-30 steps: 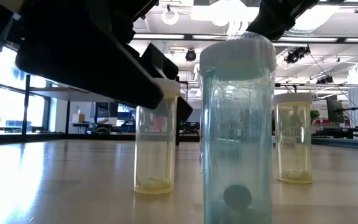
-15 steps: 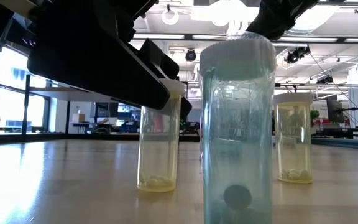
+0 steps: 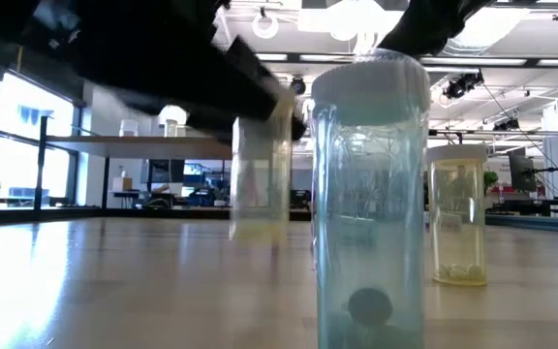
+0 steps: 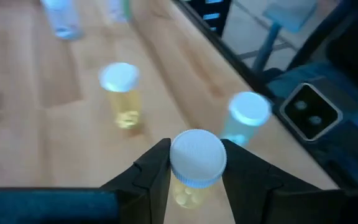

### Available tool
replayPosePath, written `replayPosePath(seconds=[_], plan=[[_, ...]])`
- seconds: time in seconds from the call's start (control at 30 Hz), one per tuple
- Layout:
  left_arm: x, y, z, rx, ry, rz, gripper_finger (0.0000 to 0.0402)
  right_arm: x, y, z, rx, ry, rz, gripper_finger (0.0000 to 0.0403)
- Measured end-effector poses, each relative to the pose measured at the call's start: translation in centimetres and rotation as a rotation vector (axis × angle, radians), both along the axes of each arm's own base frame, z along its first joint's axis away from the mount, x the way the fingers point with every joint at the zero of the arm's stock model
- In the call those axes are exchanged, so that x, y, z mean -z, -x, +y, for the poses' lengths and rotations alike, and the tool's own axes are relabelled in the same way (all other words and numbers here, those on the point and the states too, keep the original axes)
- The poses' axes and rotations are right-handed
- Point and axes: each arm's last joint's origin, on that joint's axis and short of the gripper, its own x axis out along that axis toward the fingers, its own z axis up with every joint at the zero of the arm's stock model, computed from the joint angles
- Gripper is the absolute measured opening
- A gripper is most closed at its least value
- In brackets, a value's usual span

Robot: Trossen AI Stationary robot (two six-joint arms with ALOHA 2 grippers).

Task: Pick and place medicine bottles onto shelf by color
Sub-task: Put the left yellow pill bottle on the shelf aligned with the other yellow pill bottle

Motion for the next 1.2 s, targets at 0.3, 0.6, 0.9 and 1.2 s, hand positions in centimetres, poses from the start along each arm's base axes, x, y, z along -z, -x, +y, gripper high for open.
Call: replayPosePath(seconds=[0.3,0.6,0.9,1.2], plan=[[-5.1,0.8,3.0,-0.115,-0.097,-0.080,0.0122,-1.3,1.2,-0.2,-0.025,-0.029,-0.061,0.0151],[-10.7,3.2,7.6,-0.344,-0.207,-0.134,0.0122,-1.3,1.4,-0.1,-0.057,-0.050,-0.049,0.0151],[-15.3,6.7,13.0,-0.631,-0.330,-0.177,0.0122,-1.3,1.5,-0.1,-0.051,-0.057,-0.043,0.0151],[-18.1,10.9,17.8,-1.054,-0.429,-0.177,0.0122,-1.2,1.5,-0.1,-0.040,-0.073,-0.043,0.0151]])
